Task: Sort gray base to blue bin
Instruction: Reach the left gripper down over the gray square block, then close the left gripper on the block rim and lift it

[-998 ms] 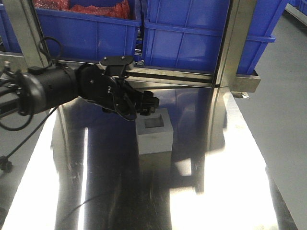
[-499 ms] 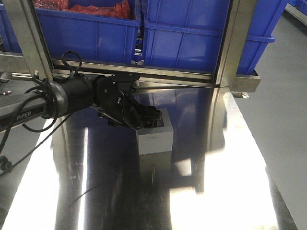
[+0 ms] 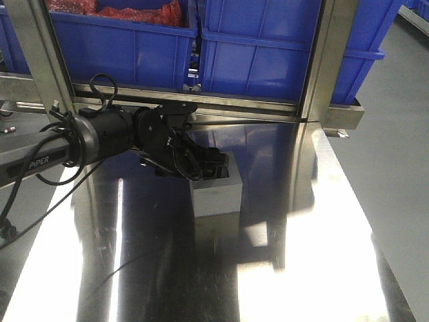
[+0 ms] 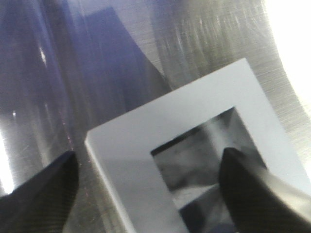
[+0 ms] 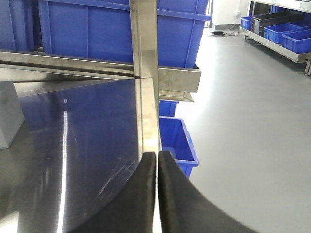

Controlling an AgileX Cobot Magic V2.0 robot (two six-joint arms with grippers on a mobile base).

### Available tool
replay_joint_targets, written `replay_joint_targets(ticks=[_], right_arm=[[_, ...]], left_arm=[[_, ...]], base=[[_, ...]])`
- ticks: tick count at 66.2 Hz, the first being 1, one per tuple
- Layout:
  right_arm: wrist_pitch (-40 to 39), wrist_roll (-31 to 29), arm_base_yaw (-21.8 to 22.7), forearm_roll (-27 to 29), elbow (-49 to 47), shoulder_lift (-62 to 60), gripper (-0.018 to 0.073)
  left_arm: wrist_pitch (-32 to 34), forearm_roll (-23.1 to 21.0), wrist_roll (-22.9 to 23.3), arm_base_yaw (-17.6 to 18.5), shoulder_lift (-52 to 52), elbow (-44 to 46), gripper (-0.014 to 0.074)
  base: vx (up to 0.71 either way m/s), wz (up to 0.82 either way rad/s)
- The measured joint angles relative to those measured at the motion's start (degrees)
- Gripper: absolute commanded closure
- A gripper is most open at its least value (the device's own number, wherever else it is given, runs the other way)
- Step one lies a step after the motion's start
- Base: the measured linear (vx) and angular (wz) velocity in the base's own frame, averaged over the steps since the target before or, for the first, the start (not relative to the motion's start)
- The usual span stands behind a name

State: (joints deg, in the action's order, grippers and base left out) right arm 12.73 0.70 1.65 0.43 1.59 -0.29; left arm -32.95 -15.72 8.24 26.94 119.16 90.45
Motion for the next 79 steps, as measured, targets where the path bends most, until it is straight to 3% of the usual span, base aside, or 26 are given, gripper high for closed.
replay_joint_targets(ticks=[20,37,61,79], right_arm=[[0.0,0.0,0.0,0.0,0.0,0.0,0.0564],[0.0,0.0,0.0,0.0,0.0,0.0,0.0564],[0.0,0.0,0.0,0.0,0.0,0.0,0.0564],[0.0,0.0,0.0,0.0,0.0,0.0,0.0564]], left_arm=[[0.5,0.29,-0.46,-0.05,-0.13,0.17,0.0607],[0.95,0.41,-1.18,-0.05,-0.28,0.17,0.0604],[4.11,1.42,-9.65,1.94,-11.09,-0.74,0.0603],[16.6,1.42,-13.43,2.36,-28.43,-13.93,0.0603]], base=[[0.0,0.0],[0.0,0.0],[0.0,0.0],[0.0,0.0]])
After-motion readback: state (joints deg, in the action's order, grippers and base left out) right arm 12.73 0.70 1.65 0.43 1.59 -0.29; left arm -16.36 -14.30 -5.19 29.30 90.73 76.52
